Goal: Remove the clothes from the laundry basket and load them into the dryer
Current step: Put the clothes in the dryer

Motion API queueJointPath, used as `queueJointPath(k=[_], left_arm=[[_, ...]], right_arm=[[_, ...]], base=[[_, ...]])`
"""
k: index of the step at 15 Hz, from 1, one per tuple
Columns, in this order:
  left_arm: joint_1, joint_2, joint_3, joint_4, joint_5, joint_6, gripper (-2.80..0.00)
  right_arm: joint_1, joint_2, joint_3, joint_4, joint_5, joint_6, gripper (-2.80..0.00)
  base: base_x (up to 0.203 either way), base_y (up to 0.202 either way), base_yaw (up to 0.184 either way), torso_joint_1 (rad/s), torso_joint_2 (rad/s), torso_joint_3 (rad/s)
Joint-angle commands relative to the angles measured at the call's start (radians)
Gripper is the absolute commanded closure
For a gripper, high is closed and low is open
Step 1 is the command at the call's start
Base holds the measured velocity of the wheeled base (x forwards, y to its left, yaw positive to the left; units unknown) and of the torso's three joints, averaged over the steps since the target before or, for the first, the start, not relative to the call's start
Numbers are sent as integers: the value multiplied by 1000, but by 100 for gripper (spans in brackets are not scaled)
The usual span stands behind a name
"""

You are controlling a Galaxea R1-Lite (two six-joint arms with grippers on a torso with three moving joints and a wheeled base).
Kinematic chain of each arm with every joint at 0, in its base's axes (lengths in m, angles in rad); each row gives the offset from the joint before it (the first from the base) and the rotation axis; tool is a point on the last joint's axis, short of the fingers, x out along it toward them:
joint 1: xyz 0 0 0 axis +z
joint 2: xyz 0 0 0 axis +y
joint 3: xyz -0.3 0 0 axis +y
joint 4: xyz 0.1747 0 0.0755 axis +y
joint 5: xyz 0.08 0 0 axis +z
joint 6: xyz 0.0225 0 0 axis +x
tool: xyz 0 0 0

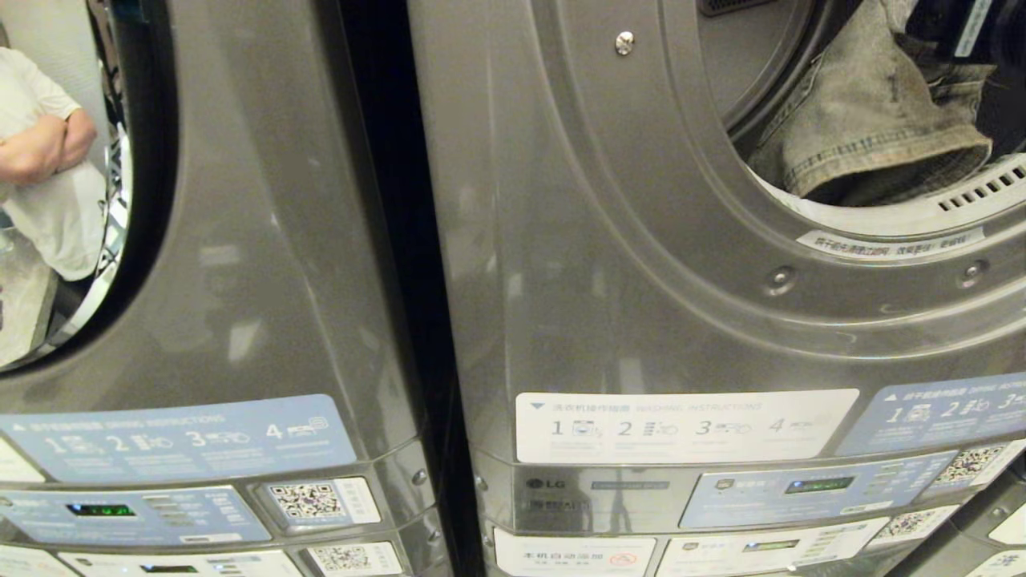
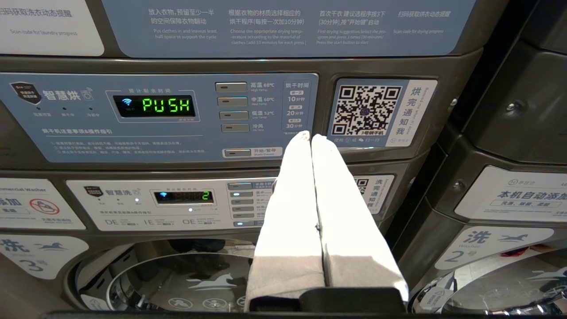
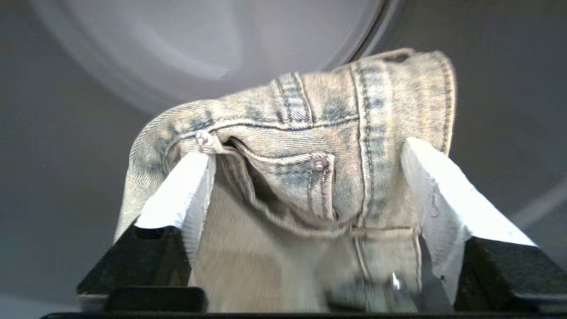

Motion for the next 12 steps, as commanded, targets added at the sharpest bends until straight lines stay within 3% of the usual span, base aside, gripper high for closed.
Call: queueJointPath(k=[1, 6, 9, 12], left_arm=[[1, 0, 2, 0, 0, -1, 0], [1, 0, 2, 0, 0, -1, 0], [1, 0, 2, 0, 0, -1, 0], [1, 0, 2, 0, 0, -1, 0]], right_arm=[[25, -188, 168, 4, -2, -3, -280], [41, -632, 858, 10, -1, -34, -280], [44, -928, 1196, 15, 7, -75, -280], [41, -1117, 1407, 66, 125, -95, -280]], base=[[0, 0, 0, 0, 0, 0], [0, 0, 0, 0, 0, 0], [0, 0, 0, 0, 0, 0], [0, 0, 0, 0, 0, 0]])
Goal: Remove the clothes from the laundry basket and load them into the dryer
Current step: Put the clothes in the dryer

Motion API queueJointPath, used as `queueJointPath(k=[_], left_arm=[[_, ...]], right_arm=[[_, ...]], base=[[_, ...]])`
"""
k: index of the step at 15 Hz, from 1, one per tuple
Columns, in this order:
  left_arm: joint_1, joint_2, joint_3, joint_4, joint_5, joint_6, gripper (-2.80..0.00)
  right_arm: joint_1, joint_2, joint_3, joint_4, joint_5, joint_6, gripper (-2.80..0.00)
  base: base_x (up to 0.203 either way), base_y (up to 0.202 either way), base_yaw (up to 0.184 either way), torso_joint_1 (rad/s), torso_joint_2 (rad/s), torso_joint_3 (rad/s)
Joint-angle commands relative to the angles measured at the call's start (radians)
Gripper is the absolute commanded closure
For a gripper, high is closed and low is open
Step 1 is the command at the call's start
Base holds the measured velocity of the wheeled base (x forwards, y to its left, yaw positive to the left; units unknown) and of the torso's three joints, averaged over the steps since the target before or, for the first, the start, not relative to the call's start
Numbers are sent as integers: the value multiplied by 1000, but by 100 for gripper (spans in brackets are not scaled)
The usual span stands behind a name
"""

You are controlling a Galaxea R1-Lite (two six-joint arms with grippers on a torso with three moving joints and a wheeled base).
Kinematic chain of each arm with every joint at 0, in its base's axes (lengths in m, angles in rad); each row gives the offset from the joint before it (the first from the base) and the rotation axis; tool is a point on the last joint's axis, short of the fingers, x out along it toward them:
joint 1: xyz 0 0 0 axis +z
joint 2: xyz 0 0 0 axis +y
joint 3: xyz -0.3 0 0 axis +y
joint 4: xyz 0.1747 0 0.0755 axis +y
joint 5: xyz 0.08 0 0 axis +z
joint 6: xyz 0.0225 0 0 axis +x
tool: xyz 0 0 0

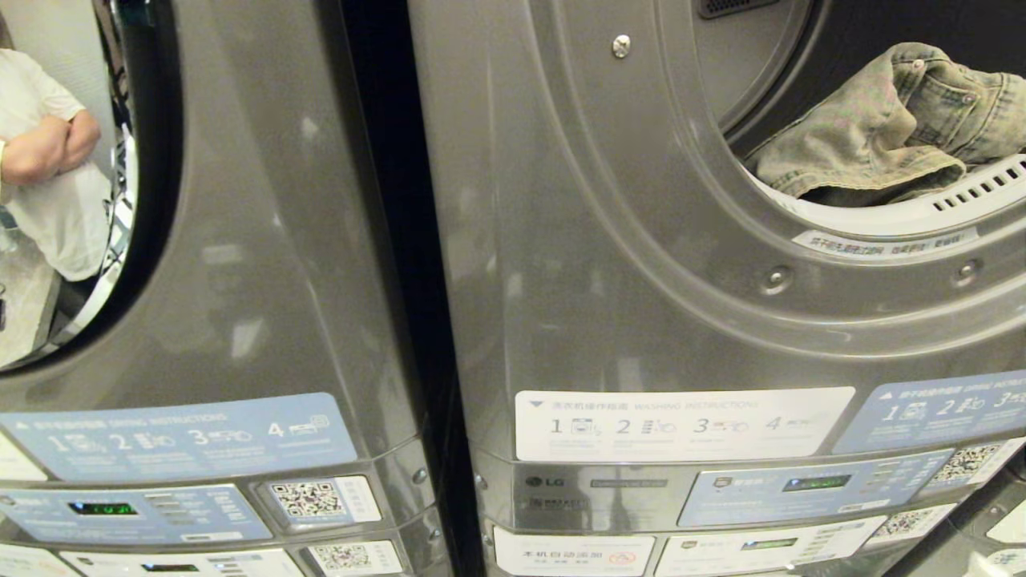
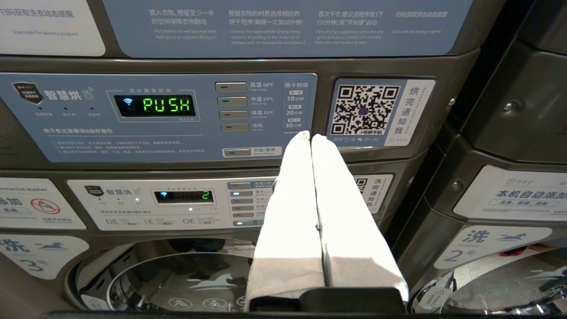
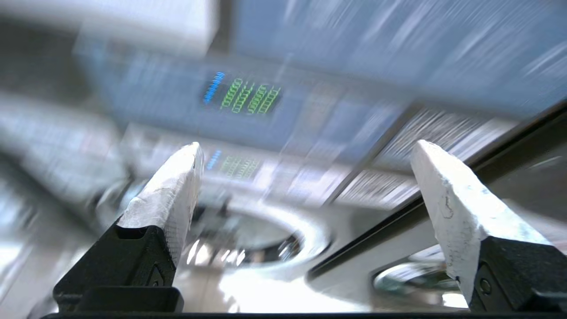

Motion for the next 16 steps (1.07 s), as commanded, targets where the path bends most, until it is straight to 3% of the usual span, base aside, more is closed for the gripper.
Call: queueJointPath(k=[1, 4, 8, 12, 16], left_arm=[[1, 0, 2, 0, 0, -1, 0], [1, 0, 2, 0, 0, -1, 0], [1, 0, 2, 0, 0, 1, 0], [1, 0, 1, 0, 0, 1, 0], [1, 0, 2, 0, 0, 1, 0]], right_arm=[[-13, -175, 118, 30, 70, -3, -280], [-86, -236, 217, 67, 182, 32, -280], [-216, -300, 215, 68, 184, 34, -280], [-222, -512, 212, 71, 185, 6, -280], [-222, -513, 211, 71, 185, 4, -280]], base=[[0, 0, 0, 0, 0, 0], [0, 0, 0, 0, 0, 0], [0, 0, 0, 0, 0, 0], [0, 0, 0, 0, 0, 0], [0, 0, 0, 0, 0, 0]])
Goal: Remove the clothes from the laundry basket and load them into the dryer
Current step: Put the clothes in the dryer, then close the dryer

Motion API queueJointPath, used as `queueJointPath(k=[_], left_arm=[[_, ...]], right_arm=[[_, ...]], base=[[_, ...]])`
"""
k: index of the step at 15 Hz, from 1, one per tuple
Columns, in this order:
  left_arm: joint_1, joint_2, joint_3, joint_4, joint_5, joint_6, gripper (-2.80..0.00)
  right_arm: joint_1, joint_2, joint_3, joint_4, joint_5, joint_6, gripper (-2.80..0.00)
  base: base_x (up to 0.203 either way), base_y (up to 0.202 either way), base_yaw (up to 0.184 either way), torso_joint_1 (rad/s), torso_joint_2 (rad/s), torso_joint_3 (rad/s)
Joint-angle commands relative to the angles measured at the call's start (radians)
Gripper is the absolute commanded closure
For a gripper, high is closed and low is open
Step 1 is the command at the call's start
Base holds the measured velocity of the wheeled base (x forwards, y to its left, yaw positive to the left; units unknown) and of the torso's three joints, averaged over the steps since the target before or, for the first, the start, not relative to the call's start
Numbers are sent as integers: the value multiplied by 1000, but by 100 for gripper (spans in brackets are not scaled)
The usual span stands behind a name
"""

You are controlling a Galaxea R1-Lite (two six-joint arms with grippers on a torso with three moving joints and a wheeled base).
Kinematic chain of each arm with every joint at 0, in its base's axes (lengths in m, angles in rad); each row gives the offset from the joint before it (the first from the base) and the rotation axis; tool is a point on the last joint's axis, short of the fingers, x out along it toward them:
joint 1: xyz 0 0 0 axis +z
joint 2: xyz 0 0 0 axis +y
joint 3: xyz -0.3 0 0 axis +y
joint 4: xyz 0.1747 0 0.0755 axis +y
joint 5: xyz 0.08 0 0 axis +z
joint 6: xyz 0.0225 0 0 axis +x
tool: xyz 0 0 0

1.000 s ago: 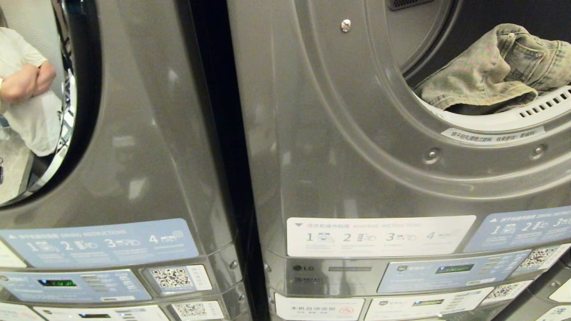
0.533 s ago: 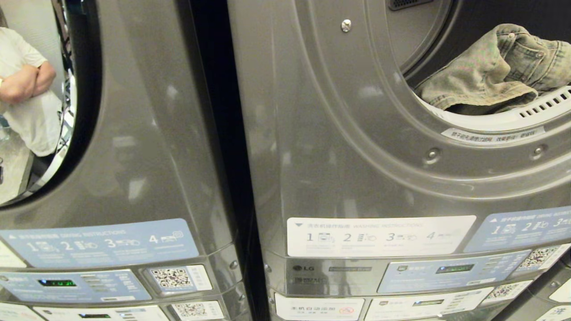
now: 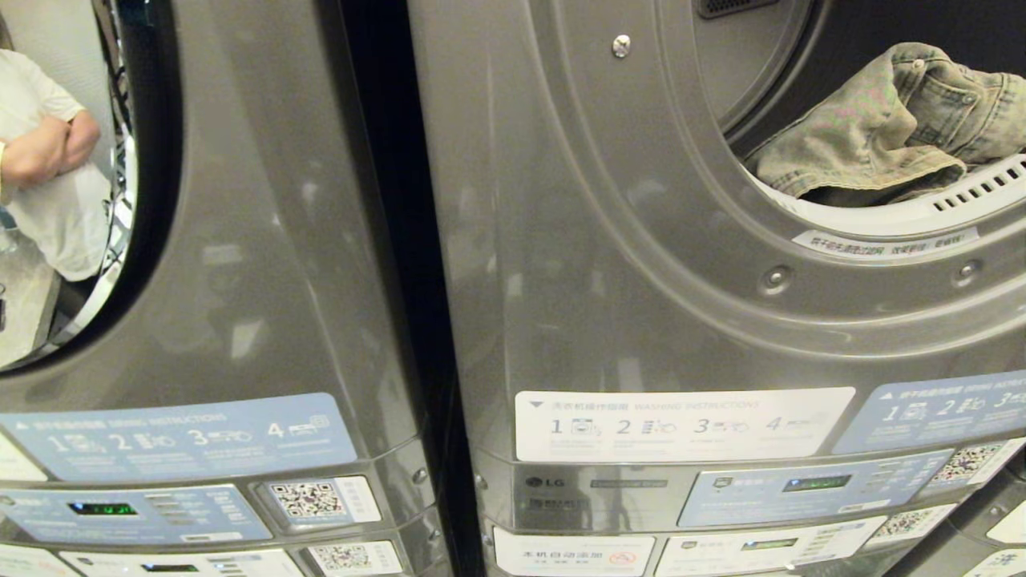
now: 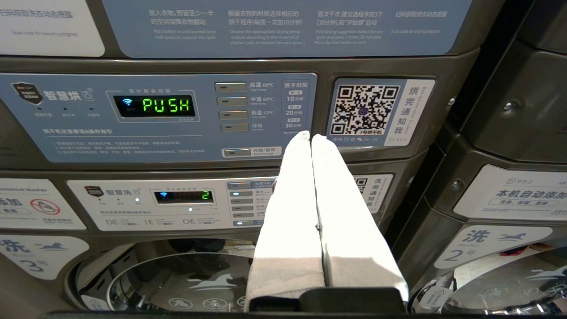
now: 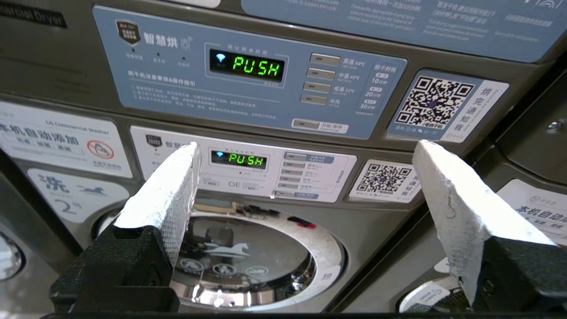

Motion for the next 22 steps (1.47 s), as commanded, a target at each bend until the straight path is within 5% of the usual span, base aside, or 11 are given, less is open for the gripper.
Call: queueJointPath(k=[1, 22], left_arm=[[0, 0, 2, 0, 1, 0, 0], [0, 0, 2, -2, 1, 4, 0]], right_arm=[[0, -13, 0, 1, -2, 7, -280], [0, -13, 31, -75, -31, 25, -280]], base=[[0, 0, 0, 0, 0, 0], [-3, 0, 0, 1, 0, 0]])
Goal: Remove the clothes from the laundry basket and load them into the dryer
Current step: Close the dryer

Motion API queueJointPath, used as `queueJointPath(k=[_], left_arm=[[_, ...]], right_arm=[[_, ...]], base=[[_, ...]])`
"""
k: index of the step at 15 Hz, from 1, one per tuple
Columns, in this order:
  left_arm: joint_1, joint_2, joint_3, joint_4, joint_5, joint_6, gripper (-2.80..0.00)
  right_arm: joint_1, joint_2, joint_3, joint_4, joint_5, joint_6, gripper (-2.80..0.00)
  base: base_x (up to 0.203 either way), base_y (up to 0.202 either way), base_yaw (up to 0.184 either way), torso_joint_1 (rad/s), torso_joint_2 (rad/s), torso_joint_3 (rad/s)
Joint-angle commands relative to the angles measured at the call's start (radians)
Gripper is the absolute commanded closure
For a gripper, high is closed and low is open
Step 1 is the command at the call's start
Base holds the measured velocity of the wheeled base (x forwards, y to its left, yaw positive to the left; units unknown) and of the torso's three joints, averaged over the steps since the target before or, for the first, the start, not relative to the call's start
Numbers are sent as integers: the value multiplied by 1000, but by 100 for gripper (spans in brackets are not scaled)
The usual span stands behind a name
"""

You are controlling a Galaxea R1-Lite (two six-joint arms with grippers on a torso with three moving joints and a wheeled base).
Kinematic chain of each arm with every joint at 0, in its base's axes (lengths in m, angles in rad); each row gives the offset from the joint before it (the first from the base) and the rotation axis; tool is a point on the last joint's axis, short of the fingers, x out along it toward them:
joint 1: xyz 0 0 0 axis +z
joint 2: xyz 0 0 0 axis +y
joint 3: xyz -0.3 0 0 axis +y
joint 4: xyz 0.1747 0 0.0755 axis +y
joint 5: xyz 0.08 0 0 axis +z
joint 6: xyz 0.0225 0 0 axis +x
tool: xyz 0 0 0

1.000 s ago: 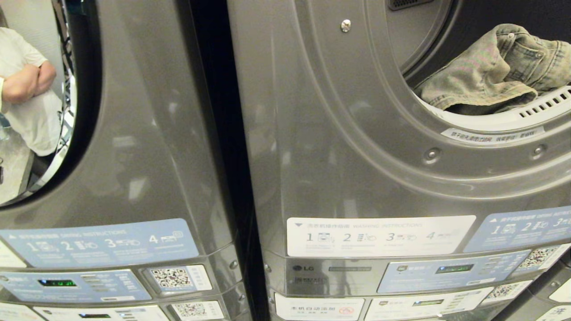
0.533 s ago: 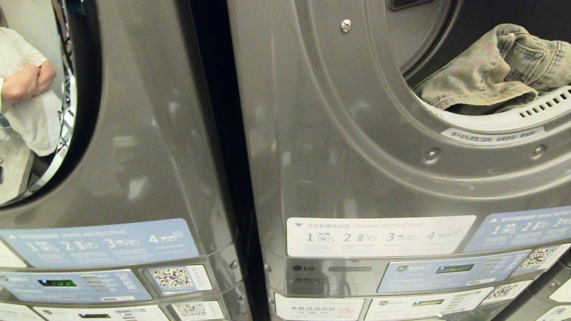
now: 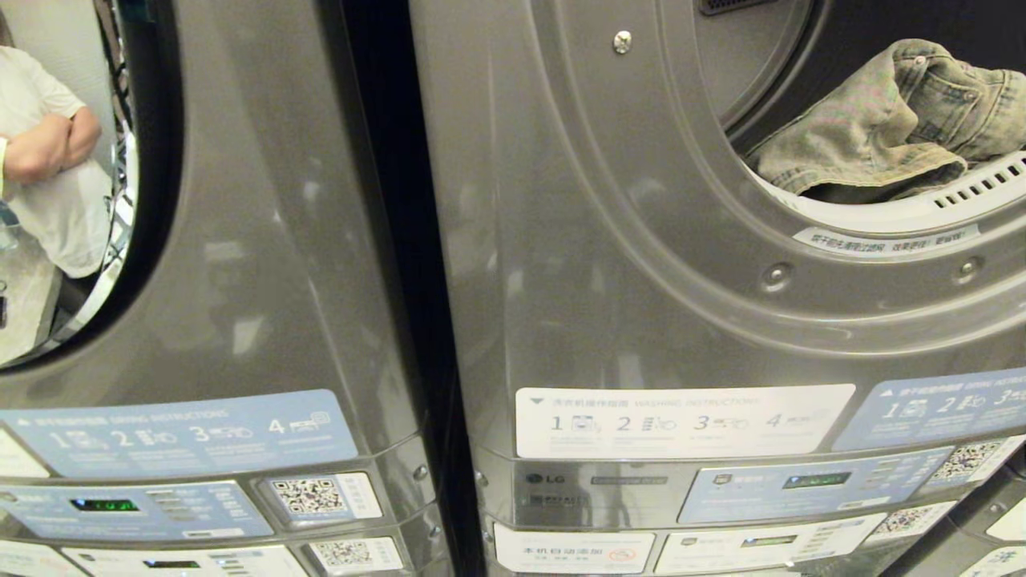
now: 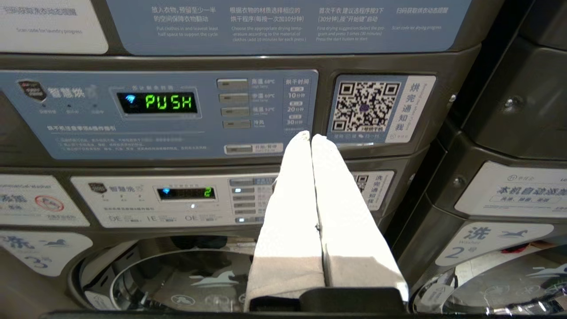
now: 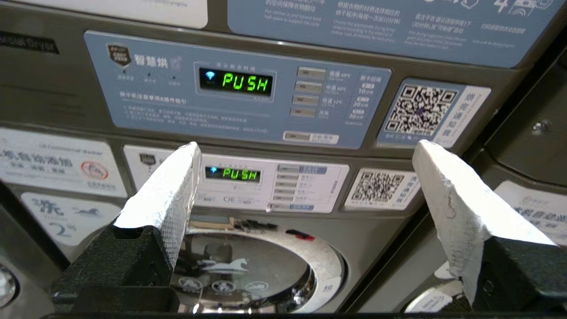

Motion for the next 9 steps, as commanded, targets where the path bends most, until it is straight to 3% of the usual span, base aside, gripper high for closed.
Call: queueJointPath(k=[1, 9], left_arm=[[0, 0, 2, -1, 0, 0, 0], [0, 0, 2, -1, 0, 0, 0]], right_arm=[[0, 1, 0, 0, 1, -2, -280], [0, 1, 0, 3, 2, 20, -280]], base=[[-158, 0, 2, 35, 14, 3], [-193, 0, 2, -3, 2, 4]])
